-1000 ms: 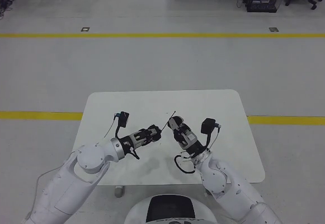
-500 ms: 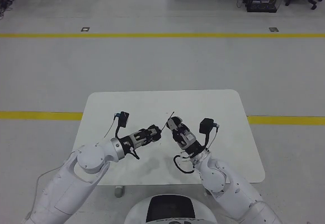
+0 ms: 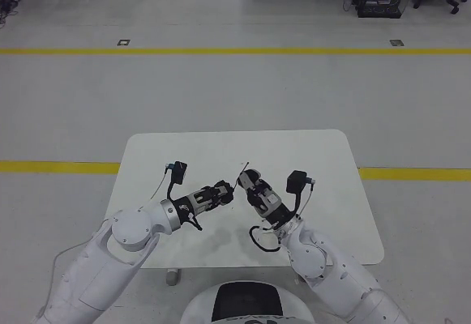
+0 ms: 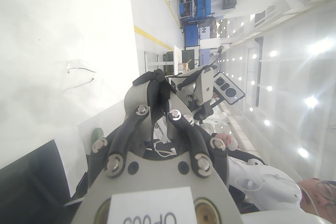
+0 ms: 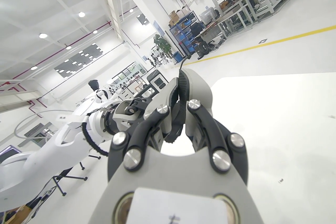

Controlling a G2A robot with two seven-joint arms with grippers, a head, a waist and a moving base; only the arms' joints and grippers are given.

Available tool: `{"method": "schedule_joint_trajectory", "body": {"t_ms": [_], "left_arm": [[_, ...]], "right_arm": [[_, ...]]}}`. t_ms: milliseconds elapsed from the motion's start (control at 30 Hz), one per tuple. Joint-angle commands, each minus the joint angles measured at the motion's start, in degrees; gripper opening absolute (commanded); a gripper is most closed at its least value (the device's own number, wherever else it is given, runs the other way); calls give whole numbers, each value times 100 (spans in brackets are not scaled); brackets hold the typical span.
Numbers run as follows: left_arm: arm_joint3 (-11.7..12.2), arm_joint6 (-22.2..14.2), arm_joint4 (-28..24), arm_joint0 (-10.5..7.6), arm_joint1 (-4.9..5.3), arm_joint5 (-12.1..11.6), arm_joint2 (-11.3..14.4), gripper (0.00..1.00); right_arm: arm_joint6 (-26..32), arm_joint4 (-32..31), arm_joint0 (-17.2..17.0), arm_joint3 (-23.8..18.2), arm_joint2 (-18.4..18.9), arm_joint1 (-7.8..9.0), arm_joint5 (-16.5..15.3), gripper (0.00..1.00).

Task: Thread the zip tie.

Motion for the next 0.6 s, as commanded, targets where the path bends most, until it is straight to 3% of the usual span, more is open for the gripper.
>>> {"method": "schedule_joint_trajectory", "body": {"t_ms": [0,567], "left_arm": [[0,0,0,0,0,0,0,0],[0,0,0,0,0,0,0,0]], "right_arm": [[1,24,14,-2,-23,14,0,0],[-113,232,177,28,-280,177,0,0]]}}
